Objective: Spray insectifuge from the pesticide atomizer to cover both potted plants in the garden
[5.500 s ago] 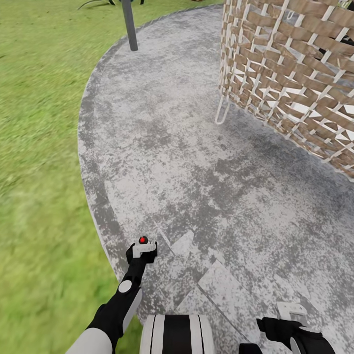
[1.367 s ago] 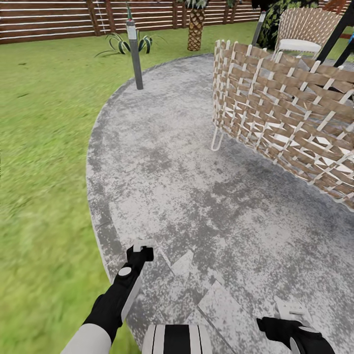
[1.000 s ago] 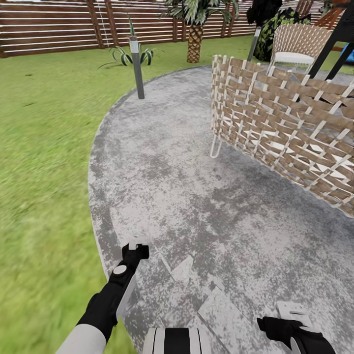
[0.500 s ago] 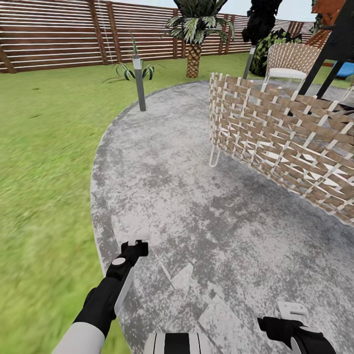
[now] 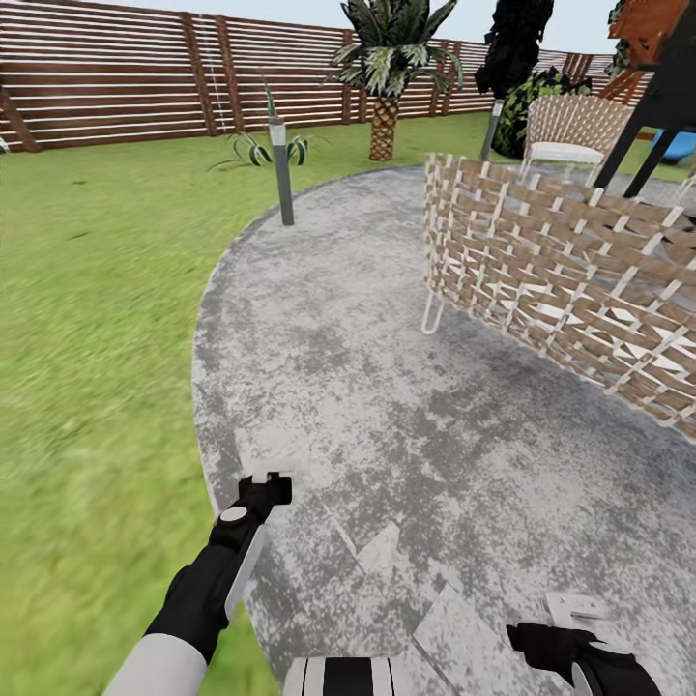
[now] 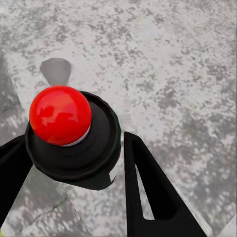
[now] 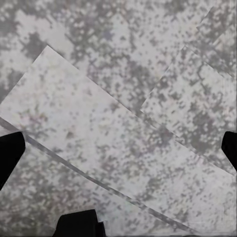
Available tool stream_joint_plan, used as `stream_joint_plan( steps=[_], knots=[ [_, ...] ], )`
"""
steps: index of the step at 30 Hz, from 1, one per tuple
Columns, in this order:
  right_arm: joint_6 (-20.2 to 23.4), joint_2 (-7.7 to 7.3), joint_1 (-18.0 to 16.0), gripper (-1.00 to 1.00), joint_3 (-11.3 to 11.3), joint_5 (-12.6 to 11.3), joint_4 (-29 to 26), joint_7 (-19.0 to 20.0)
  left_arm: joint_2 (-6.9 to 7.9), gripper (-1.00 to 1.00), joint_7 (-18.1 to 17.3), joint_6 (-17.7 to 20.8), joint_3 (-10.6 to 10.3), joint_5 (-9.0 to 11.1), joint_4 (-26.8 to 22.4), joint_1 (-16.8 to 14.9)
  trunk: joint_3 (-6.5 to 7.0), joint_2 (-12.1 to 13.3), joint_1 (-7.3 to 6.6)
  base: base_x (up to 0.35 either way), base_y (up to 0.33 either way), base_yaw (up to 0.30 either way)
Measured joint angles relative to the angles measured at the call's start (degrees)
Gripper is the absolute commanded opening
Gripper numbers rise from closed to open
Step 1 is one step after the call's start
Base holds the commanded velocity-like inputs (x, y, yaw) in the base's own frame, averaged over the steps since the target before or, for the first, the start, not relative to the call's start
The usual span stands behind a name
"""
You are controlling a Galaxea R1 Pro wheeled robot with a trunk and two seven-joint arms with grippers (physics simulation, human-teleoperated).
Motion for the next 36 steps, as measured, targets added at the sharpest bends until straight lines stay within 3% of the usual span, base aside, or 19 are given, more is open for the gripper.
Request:
stream_joint_plan(
  steps=[4, 5, 8, 10, 36],
  knots=[
    [0.0, 0.0, 0.0, 1.0, -0.1, 0.0, 0.0, 0.0, 0.03, -1.0, 0.0, 1.1, 0.1, 0.0, 0.0, 0.0, 0.01, 0.0, 0.0, 0.0, 0.311, 0.0],
    [0.1, -0.01, 0.0, 1.0, -2.5, 0.1, 0.0, 0.0, 0.03, -1.0, 0.0, 1.2, 0.2, 0.0, 0.0, 0.0, 0.01, 0.0, 0.0, 0.0, 0.312, 0.0],
    [0.1, -0.01, 0.0, 1.0, -5.7, 0.0, 0.0, 0.0, 0.03, -1.0, 0.0, 1.2, 0.2, 0.0, 0.0, 0.0, 0.04, 0.0, 0.0, 0.0, 0.312, -0.03],
    [0.2, 0.0, 0.0, 1.0, -6.3, -0.1, 0.0, 0.1, 0.02, -1.0, 0.0, 1.2, 0.2, 0.0, 0.0, 0.0, 0.15, 0.0, 0.0, 0.0, 0.313, -0.122],
    [0.2, -0.06, 0.0, 1.0, -6.8, -0.1, 0.0, 0.0, 0.02, -1.0, 0.0, 1.7, 0.1, 0.1, 0.0, 0.1, 2.08, 0.0, 0.0, 0.0, 0.315, -0.188]
  ],
)
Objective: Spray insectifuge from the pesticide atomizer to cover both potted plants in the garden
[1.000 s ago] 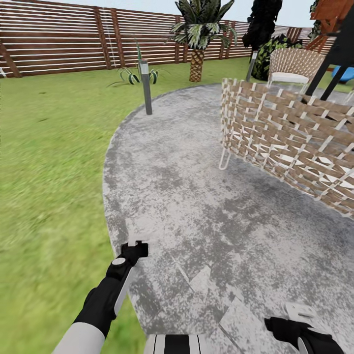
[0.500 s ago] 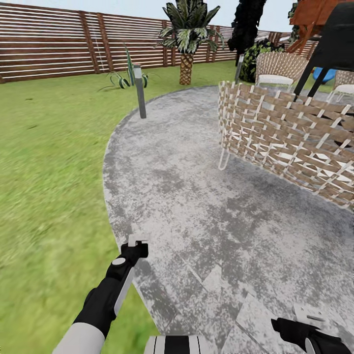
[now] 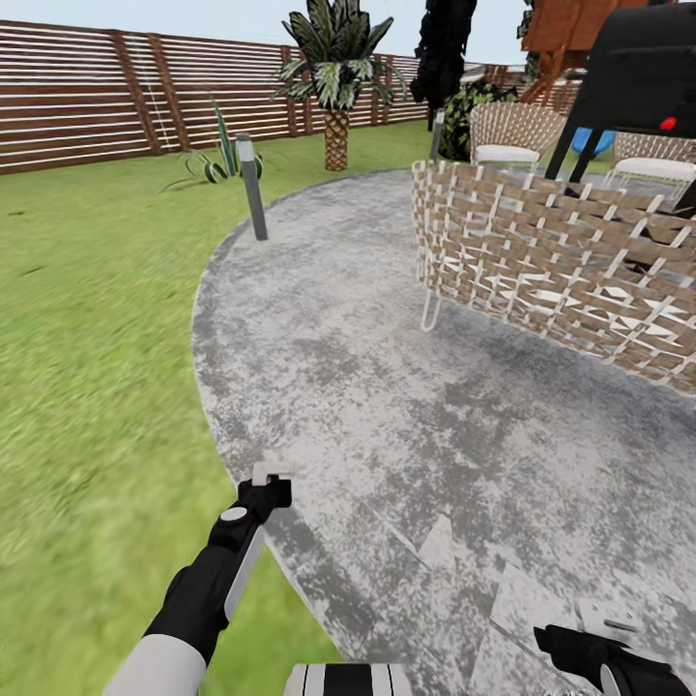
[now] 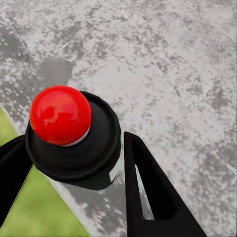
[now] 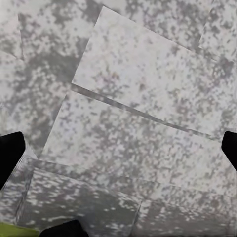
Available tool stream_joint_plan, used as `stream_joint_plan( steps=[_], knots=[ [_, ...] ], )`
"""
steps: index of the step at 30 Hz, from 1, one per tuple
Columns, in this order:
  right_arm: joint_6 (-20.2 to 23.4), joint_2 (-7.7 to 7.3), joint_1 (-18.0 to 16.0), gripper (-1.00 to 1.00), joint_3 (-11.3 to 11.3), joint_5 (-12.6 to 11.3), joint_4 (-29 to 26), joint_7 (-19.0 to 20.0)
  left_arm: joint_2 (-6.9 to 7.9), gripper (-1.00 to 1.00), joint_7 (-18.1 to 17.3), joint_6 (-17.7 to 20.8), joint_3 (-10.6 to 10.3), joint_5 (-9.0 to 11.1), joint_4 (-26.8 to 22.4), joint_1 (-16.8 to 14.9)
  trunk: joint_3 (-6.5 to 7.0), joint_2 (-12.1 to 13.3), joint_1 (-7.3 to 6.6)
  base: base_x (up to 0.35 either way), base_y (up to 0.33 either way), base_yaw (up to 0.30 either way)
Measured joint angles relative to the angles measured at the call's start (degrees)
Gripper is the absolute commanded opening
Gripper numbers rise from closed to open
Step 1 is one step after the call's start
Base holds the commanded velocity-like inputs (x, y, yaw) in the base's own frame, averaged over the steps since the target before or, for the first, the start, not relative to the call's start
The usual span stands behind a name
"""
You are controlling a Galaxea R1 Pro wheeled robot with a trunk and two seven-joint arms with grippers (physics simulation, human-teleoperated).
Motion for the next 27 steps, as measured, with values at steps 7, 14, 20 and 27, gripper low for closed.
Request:
stream_joint_plan(
  steps=[7, 14, 20, 27],
  knots=[
    [0.0, 0.05, 0.0, 1.0, 0.0, 0.0, 0.0, 0.0, 0.0, -1.0, -0.1, 2.3, 0.0, 0.0, 0.0, 0.0, 0.54, 0.0, -0.01, 0.074, 0.315, -0.187],
    [0.0, 0.03, 0.0, 1.0, 0.0, 0.0, 0.0, 0.0, 0.0, -1.0, -0.1, 2.4, -0.1, 0.1, 0.0, 0.0, 1.09, 0.0, -0.02, 0.17, 0.315, -0.174],
    [0.0, 0.05, 0.0, 1.0, 0.0, 0.0, 0.0, 0.0, -0.01, -1.0, -0.1, 2.4, -0.1, 0.1, 0.0, 0.0, 1.55, 0.0, -0.02, 0.188, 0.314, -0.157],
    [0.0, 0.0, 0.0, 1.0, 0.0, 0.0, 0.0, 0.0, -0.03, -1.0, -0.1, 2.5, -0.1, 0.1, 0.0, 0.0, 1.68, 0.0, -0.02, 0.174, 0.248, -0.025]
  ],
)
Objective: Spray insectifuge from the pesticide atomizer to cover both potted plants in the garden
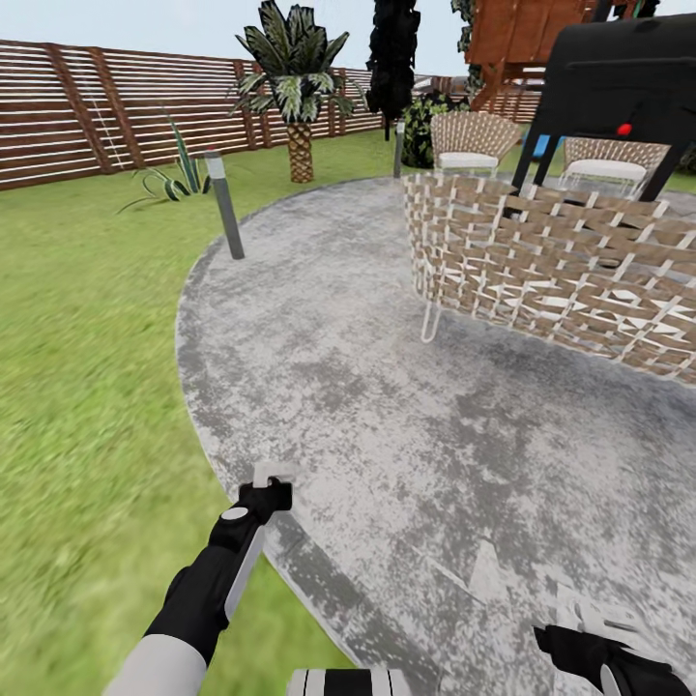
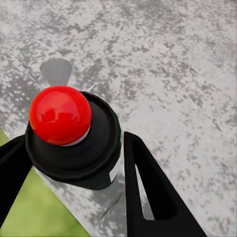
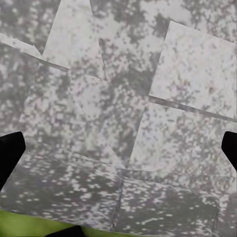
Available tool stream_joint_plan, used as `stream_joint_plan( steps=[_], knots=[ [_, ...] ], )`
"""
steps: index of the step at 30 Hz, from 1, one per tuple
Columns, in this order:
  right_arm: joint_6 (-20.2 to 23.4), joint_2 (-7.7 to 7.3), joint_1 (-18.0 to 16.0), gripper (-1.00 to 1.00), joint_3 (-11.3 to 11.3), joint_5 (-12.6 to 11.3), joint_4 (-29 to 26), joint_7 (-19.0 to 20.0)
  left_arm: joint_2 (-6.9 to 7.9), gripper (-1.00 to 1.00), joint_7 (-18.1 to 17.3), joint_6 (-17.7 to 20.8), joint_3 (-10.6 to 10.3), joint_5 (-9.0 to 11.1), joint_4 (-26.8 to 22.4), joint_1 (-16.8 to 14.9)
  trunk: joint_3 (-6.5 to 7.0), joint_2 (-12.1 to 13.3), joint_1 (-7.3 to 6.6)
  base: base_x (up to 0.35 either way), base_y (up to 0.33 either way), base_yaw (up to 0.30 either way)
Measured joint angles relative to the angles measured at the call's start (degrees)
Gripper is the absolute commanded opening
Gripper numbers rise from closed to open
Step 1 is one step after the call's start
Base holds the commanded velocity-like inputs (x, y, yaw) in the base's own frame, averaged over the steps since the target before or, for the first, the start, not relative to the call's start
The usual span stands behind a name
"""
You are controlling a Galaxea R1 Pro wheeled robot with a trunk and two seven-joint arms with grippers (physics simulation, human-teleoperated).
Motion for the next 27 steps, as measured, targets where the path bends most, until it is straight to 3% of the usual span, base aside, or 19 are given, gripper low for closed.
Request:
stream_joint_plan(
  steps=[16, 22, 27],
  knots=[
    [0.0, -0.09, 0.0, 1.0, -0.1, 0.1, 0.0, 0.0, -0.06, -1.0, 0.0, 1.5, -0.1, 0.0, 0.0, 0.0, 1.0, 0.0, 0.02, 0.02, 0.027, -0.001],
    [0.0, -0.05, 0.0, 1.0, -3.8, 0.1, 0.0, 0.0, -0.12, -1.0, 0.1, 1.5, -0.2, 0.0, 0.0, 0.0, 1.54, 0.0, 0.02, 0.0, 0.0, 0.0],
    [0.0, 0.01, 0.0, 1.0, -4.3, 0.0, 0.0, 0.0, -0.13, -1.0, 0.0, 1.5, -0.2, 0.0, 0.0, 0.0, 1.99, 0.0, 0.02, 0.0, 0.0, 0.0]
  ],
)
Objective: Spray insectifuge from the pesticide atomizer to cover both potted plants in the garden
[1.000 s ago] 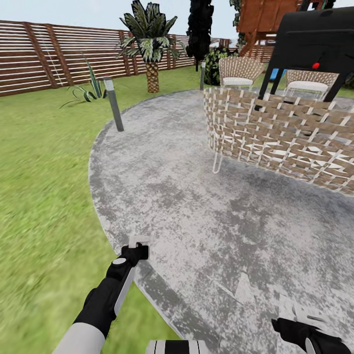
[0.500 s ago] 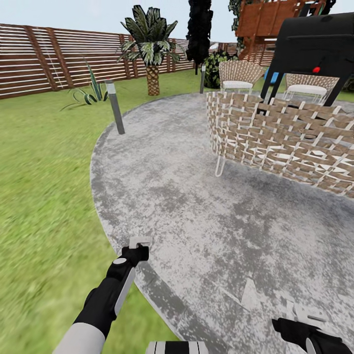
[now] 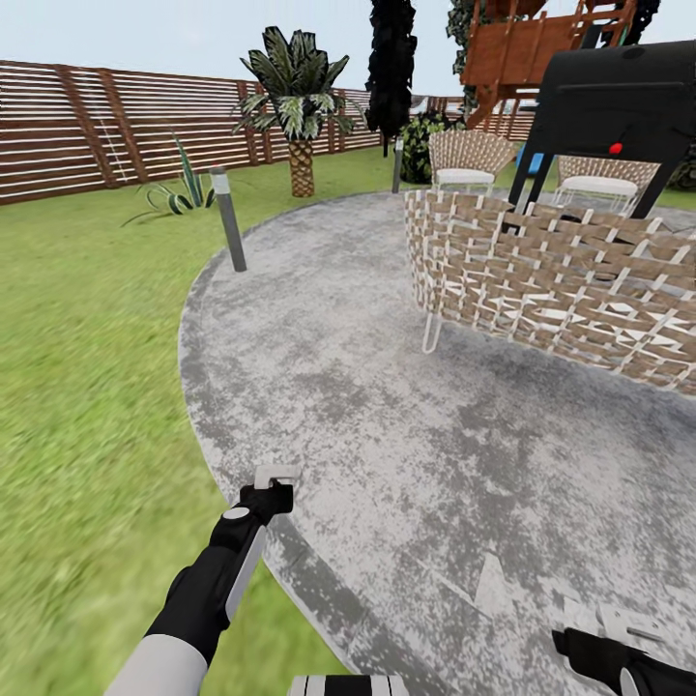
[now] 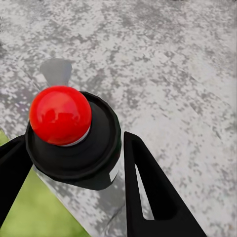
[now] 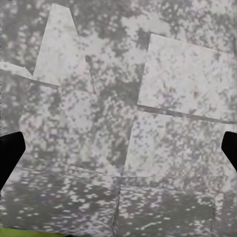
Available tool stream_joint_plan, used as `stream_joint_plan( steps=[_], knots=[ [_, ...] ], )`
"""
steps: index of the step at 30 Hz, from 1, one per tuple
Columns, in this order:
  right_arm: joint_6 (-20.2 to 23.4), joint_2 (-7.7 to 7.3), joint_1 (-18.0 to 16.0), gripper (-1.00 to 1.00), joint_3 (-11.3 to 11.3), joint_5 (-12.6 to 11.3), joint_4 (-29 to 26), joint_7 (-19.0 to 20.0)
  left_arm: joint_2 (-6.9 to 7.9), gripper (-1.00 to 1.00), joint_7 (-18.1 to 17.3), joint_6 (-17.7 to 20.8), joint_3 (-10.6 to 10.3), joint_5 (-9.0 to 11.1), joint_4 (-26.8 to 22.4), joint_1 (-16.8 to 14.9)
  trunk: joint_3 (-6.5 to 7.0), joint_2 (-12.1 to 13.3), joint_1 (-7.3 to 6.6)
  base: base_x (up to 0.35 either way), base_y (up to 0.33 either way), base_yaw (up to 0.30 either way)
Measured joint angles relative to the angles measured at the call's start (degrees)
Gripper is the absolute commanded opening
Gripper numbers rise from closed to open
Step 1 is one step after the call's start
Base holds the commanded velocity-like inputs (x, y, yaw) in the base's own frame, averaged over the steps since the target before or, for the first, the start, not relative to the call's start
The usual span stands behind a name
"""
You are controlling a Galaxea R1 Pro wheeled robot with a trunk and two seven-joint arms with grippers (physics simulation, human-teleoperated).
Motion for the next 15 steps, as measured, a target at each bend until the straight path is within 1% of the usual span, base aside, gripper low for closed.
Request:
stream_joint_plan(
  steps=[15],
  knots=[
    [0.0, 0.09, 0.0, 1.0, 0.0, 0.1, 0.0, 0.0, -0.08, -1.0, 0.0, 0.1, 0.0, 0.0, 0.0, 0.0, 1.36, 0.0, 0.0, 0.0, 0.0, 0.0]
  ],
)
